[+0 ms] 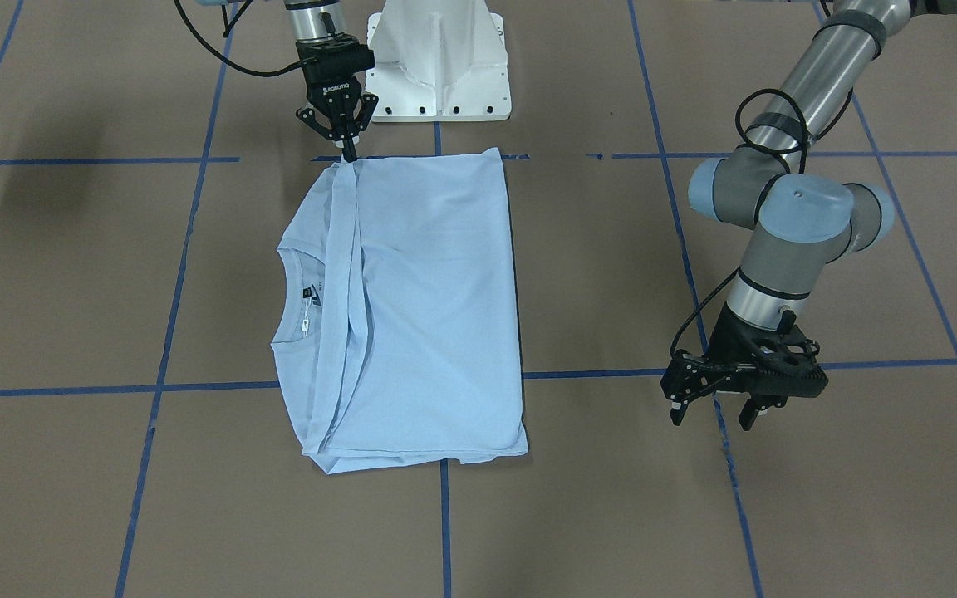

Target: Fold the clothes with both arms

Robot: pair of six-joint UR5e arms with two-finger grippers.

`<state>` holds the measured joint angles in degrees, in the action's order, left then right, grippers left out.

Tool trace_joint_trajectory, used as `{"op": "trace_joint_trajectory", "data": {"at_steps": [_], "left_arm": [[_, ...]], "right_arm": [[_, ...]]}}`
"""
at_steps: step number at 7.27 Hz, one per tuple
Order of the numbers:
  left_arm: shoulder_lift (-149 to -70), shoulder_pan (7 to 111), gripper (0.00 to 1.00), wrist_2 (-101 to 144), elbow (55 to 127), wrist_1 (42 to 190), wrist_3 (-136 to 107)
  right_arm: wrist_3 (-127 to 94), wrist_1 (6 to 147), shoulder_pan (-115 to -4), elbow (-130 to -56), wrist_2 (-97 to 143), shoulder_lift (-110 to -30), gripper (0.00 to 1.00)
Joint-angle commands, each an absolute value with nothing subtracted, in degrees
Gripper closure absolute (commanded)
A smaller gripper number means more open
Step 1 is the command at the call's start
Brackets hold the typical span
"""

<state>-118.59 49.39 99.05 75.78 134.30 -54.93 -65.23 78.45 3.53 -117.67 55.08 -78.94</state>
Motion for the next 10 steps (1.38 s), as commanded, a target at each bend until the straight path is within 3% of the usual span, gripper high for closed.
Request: {"op": "trace_joint_trajectory", "data": {"at_steps": [1, 3, 7, 8, 9, 10], "left_arm": [[-118.6, 49.4, 0.00, 99.0, 75.8, 134.3, -54.9], [-118.6, 49.3, 0.00, 99.0, 75.6, 134.3, -54.9], [-118.6, 48.8, 0.00, 99.0, 75.5, 134.3, -54.9], [-118.6, 48.7, 0.00, 99.0, 75.6, 134.3, -54.9], [-118.6, 48.6, 0.00, 99.0, 75.5, 134.3, -54.9], [-118.6, 48.5, 0.00, 99.0, 75.6, 134.3, -54.9]], "right_arm": [[-75.5, 78.4, 3.6, -119.6, 55.0, -83.6, 1.00], [-85.4, 78.3, 5.4, -121.1, 54.9, -88.6, 1.00], [-96.9, 78.5, 11.3, -121.0, 49.7, -89.5, 1.00], [-96.9, 78.5, 11.3, -120.9, 49.7, -89.5, 0.79], [-96.7, 78.5, 11.3, -121.0, 49.8, -89.4, 0.01], [-96.1, 78.5, 11.2, -121.3, 50.5, -88.8, 0.00]]}}
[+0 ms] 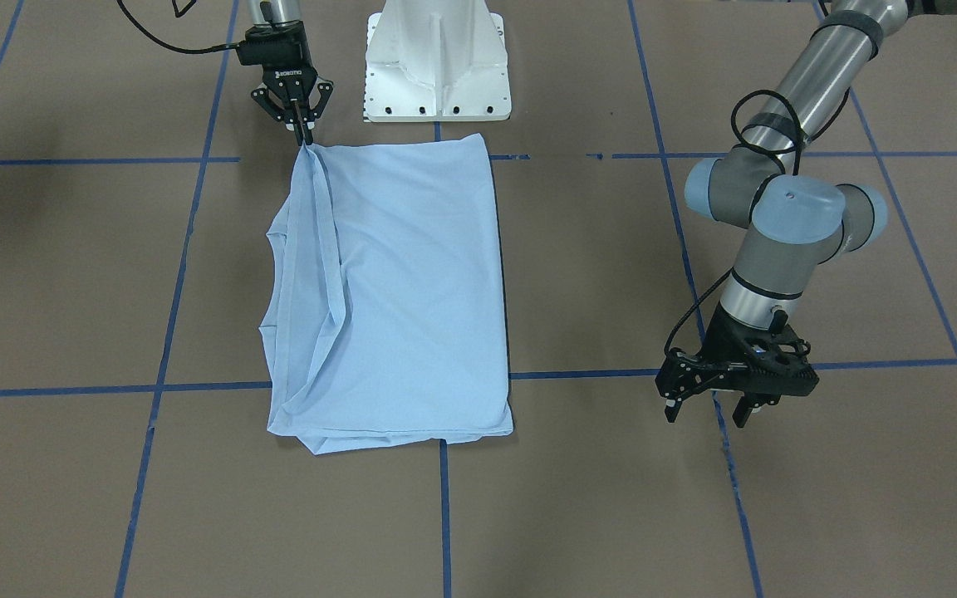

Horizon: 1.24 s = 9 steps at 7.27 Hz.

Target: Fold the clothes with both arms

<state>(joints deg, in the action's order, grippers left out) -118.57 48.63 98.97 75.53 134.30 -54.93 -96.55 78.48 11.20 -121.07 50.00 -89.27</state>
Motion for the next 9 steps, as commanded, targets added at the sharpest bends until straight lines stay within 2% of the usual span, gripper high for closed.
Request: {"op": "trace_joint_trajectory", "data": {"at_steps": [1, 3, 5, 9], "left_arm": [[-118.6, 48.5, 0.00, 99.0, 75.6, 134.3, -54.9], [-118.6, 48.3, 0.00, 99.0, 75.8, 134.3, -55.6], [-118.6, 48.0, 0.00, 99.0, 75.7, 134.3, -56.9], [-118.7, 48.0, 0.00, 99.0, 75.7, 134.3, -56.9]], "right_arm": [[-93.4, 78.4, 9.3, -121.1, 53.0, -88.4, 0.00], [-82.1, 78.8, 2.5, -120.4, 59.4, -83.8, 0.00], [-70.6, 78.6, 0.4, -118.0, 62.4, -83.8, 0.00], [-65.7, 79.1, -1.7, -117.2, 63.5, -84.1, 0.00]]}}
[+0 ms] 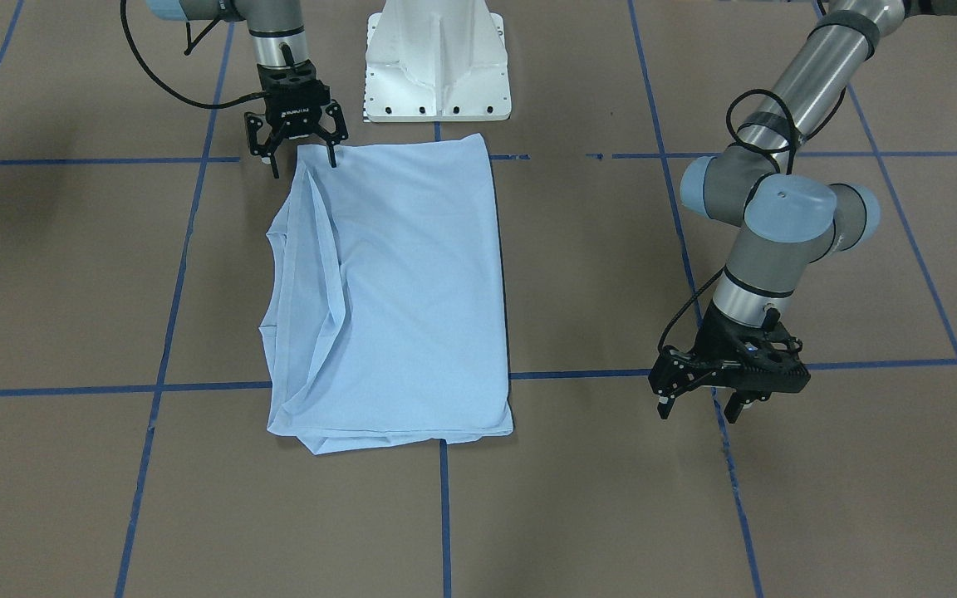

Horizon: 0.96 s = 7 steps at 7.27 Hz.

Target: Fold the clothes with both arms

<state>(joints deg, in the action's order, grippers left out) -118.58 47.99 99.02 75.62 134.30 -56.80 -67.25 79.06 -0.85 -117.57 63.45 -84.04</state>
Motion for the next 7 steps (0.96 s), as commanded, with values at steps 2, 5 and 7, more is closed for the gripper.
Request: {"op": "trace_joint_trajectory", "data": {"at_steps": [2, 5, 7], "left_arm": [[-118.6, 48.0, 0.00, 99.0, 75.7, 134.3, -56.8], [-118.7, 48.0, 0.00, 99.1, 75.8, 134.3, -57.0], [-118.7, 48.0, 0.00, 99.0, 75.9, 134.4, -57.0]], "right_arm": [[-65.3, 79.2, -2.9, -116.1, 63.6, -84.4, 0.00], [-61.4, 79.4, -8.5, -116.0, 67.4, -86.6, 0.00], [-59.9, 79.4, -11.4, -116.3, 68.7, -89.6, 0.00]]}}
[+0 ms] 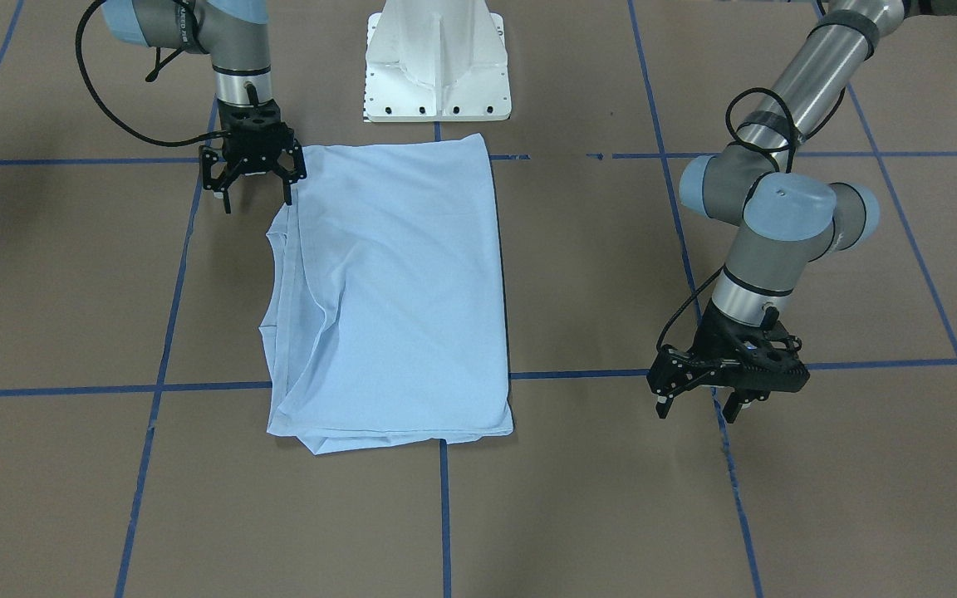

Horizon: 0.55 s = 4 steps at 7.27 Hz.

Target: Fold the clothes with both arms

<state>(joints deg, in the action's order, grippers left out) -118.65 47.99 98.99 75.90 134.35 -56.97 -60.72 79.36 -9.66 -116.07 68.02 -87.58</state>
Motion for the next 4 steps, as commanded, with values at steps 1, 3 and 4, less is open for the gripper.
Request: {"op": "trace_joint_trajectory", "data": {"at_steps": [1, 3, 4], "left_arm": [[-118.6, 47.9, 0.00, 99.0, 76.7, 134.6, -57.0], [-118.6, 47.4, 0.00, 100.6, 79.5, 134.4, -60.5], [-117.6, 45.4, 0.00, 101.5, 83.5, 133.8, -65.6]], "right_arm": [[-59.9, 78.9, -12.8, -116.5, 69.8, -90.8, 0.00], [-61.3, 67.2, -21.0, -118.2, 80.4, -90.2, 0.00], [-63.3, 59.4, -24.3, -117.8, 85.5, -91.6, 0.00]]}}
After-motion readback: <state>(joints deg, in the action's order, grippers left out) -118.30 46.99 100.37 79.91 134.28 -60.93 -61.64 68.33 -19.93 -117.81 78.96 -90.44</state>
